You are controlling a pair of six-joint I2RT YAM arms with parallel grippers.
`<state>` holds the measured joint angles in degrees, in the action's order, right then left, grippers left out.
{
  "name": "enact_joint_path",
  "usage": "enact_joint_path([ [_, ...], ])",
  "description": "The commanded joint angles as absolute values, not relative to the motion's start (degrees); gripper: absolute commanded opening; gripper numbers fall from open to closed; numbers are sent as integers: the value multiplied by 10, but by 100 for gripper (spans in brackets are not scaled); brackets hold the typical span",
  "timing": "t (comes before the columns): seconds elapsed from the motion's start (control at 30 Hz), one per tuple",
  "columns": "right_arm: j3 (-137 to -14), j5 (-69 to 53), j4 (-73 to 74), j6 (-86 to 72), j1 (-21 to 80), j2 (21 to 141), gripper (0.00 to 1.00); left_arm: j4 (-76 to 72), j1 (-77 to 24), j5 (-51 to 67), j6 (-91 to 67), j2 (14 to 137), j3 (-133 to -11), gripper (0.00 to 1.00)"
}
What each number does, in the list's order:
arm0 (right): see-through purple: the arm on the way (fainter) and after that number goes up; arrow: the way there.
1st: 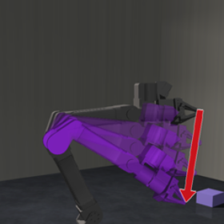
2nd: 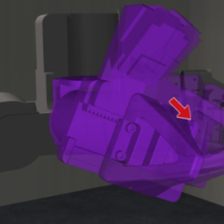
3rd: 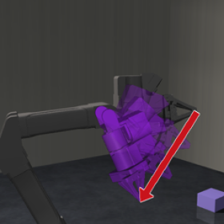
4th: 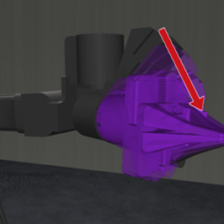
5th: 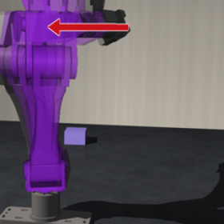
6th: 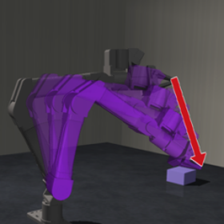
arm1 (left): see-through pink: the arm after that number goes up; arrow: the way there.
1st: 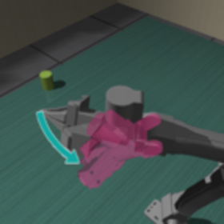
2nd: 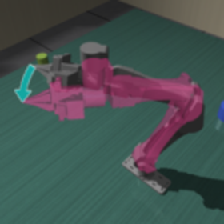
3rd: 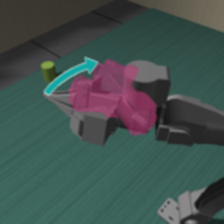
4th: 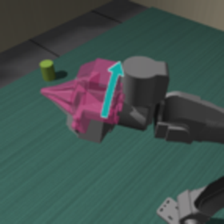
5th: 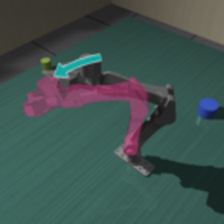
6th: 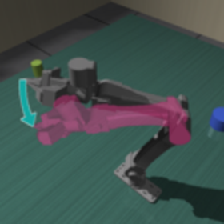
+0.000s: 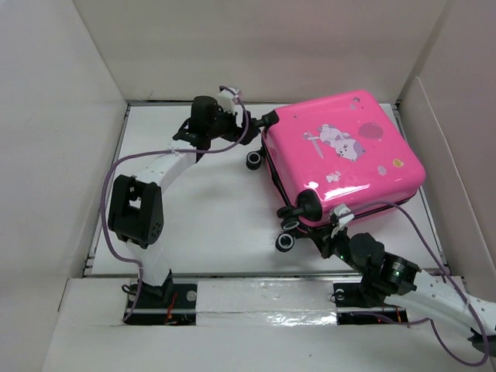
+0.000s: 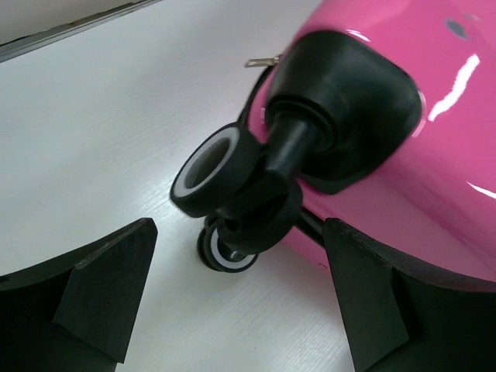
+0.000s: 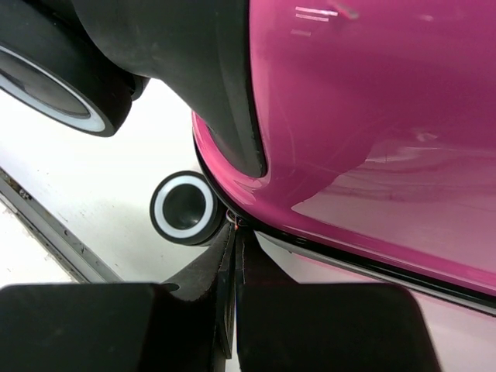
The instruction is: Pack the luggage
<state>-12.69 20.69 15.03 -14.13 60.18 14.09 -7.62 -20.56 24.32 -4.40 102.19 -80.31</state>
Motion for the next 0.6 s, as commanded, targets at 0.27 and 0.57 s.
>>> enact_joint_path([
  [0.27,-149,177,16,-115,575,179,0,56,-216,313,85,1107,-981,78],
  [0.57,-155,163,27,-112,564,171,0,129,-249,243,141,1205,-1092,71],
])
